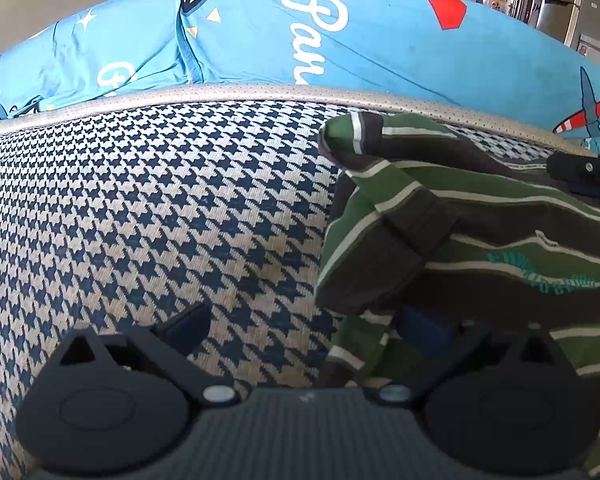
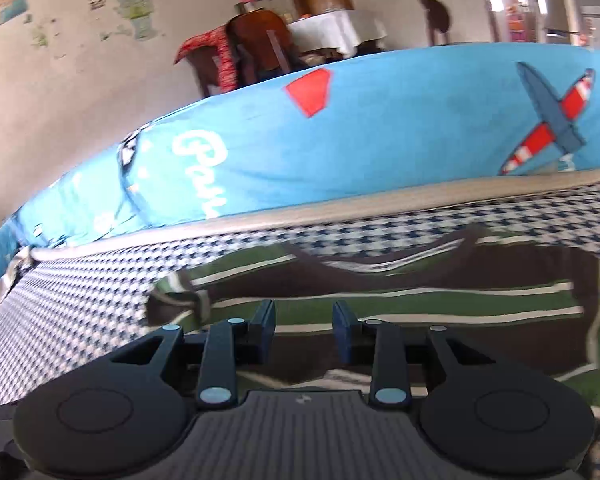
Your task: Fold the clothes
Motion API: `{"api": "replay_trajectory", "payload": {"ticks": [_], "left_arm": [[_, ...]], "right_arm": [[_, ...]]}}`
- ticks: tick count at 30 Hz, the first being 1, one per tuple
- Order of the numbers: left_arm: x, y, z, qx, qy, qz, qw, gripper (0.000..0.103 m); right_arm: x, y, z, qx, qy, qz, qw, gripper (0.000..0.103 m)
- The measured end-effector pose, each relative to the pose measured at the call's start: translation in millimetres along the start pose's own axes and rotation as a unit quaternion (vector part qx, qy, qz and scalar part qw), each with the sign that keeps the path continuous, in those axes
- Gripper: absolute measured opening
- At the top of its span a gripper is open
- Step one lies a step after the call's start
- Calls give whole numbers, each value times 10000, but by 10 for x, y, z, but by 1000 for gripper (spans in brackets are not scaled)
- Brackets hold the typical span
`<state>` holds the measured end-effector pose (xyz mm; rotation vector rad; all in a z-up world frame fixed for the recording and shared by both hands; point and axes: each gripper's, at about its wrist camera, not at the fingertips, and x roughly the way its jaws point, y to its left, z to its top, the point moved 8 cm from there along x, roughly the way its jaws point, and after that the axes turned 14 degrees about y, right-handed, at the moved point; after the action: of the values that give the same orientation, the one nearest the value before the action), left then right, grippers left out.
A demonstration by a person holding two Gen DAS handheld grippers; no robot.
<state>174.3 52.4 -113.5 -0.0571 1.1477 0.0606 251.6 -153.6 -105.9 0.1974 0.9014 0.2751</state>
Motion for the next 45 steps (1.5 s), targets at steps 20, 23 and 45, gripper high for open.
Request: {"api": "replay_trajectory", "payload": {"ticks": [20,23,45], "left_arm": [[42,186,-139,-168,240,-24,9996,103],[60,184,-131,-178,270,-19,9995,103],[72,-100,192,50,-423,-301,9986,103]], "right_arm": [[670,1114,-138,-1918,353,390,9800,51],[757,1125,-139,-2076,337,229,9774,51],[230,760,499,-11,-307,1941,9805,5]]}}
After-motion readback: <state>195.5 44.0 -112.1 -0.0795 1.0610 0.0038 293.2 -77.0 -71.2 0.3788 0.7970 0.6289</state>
